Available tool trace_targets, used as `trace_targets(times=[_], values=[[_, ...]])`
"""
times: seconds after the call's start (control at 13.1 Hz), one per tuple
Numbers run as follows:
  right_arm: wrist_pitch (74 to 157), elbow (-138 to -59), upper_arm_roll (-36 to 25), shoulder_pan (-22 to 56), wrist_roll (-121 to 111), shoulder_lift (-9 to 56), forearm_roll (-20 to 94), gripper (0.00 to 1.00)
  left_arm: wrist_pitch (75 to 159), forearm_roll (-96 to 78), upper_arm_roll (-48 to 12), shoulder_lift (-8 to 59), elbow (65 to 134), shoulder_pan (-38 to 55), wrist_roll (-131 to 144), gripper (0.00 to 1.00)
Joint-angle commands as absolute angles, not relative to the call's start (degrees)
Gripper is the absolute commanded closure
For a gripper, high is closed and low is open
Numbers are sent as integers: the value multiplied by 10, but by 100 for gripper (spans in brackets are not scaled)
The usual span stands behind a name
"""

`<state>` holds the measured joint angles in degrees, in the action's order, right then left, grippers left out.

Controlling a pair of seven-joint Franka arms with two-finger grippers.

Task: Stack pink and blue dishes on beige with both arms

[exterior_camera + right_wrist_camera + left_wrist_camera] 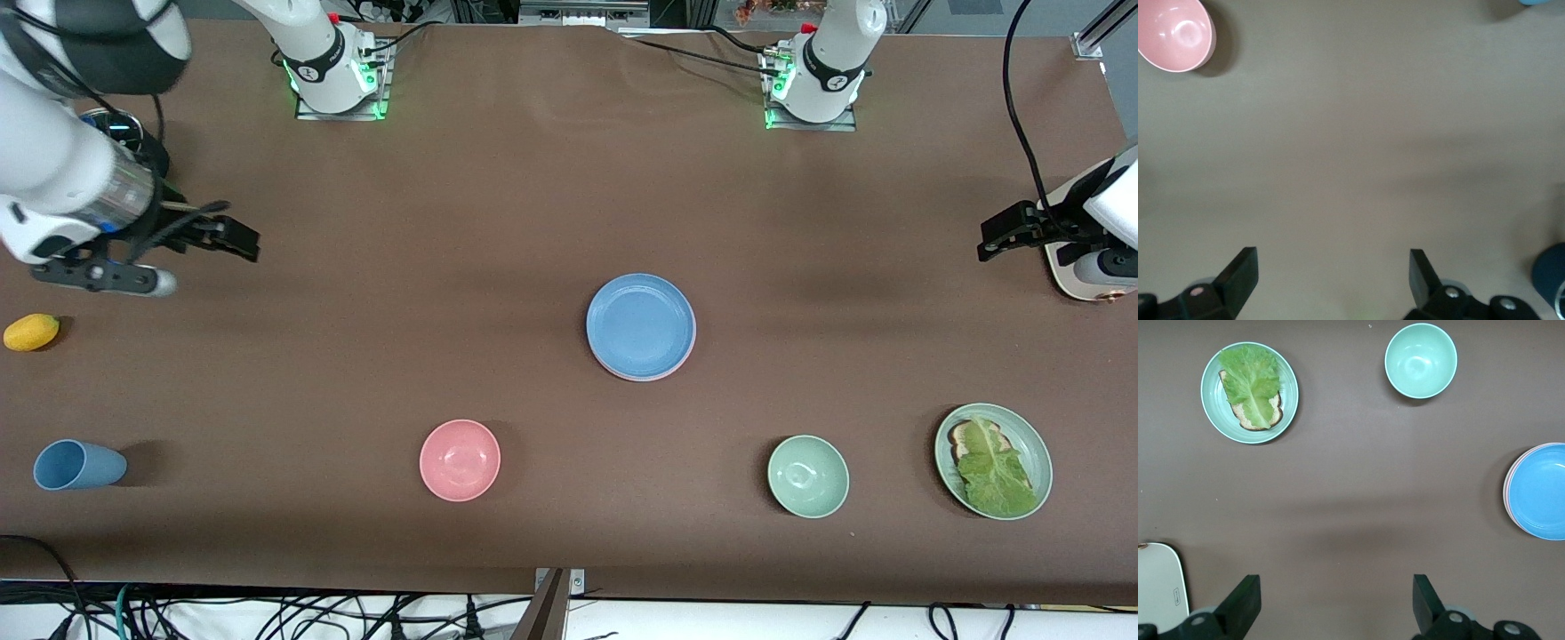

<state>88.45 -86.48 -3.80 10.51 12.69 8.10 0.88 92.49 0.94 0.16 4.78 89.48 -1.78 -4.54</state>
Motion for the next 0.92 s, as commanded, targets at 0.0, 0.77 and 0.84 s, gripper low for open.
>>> trace_targets(times=[0.0, 0.77, 0.84], values=[[852, -831, -10, 49, 73, 90, 18, 0, 918, -4, 2, 54, 880, -21, -59, 0], [851, -828, -10, 50, 67, 79, 18, 0, 918, -4, 2, 54, 880, -21, -59, 0], [851, -828, -10, 50, 60, 78, 18, 0, 918, -4, 2, 54, 880, -21, -59, 0]])
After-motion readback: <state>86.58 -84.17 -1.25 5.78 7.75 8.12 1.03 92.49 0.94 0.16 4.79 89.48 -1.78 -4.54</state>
